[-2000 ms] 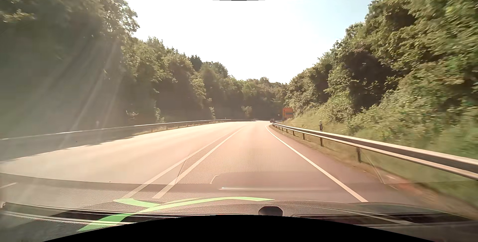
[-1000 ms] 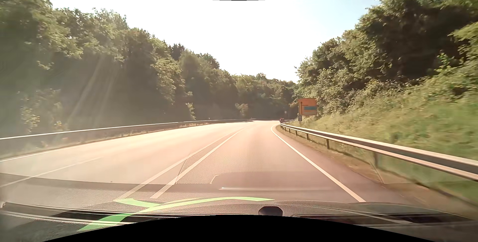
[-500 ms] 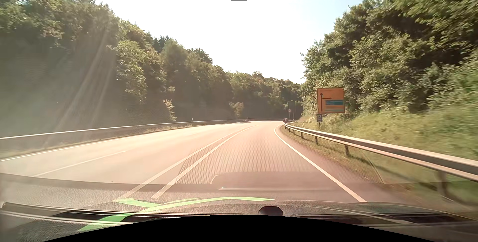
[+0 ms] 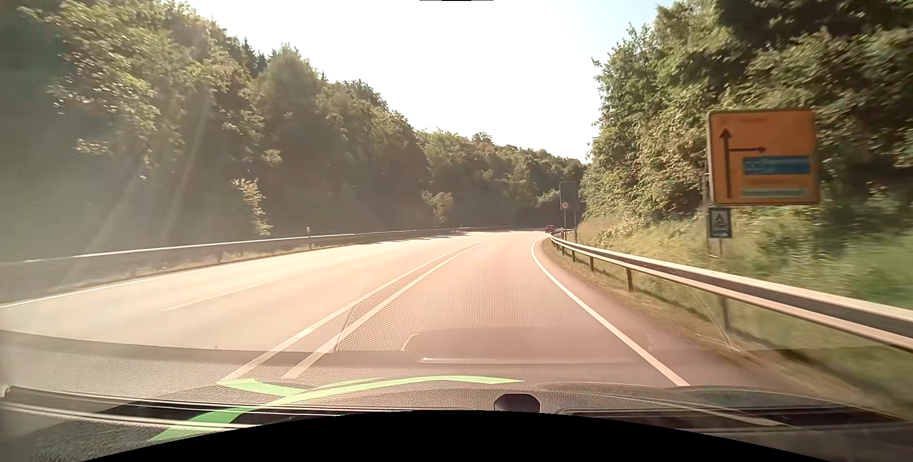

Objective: Follow the waypoints while adhering to traffic rules and regulations

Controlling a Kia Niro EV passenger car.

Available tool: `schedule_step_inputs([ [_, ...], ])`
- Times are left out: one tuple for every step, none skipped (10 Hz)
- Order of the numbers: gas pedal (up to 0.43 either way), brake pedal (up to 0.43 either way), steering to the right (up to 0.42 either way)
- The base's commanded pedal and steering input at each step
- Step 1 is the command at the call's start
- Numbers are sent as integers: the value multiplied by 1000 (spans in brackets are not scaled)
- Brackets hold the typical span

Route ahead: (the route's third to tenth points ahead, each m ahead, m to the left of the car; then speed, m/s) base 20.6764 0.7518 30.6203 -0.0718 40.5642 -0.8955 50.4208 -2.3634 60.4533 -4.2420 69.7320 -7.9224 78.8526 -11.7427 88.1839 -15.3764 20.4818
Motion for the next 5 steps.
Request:
schedule_step_inputs([
  [67,0,15],
  [67,0,19],
  [67,0,21],
  [67,0,20],
  [67,0,21],
])
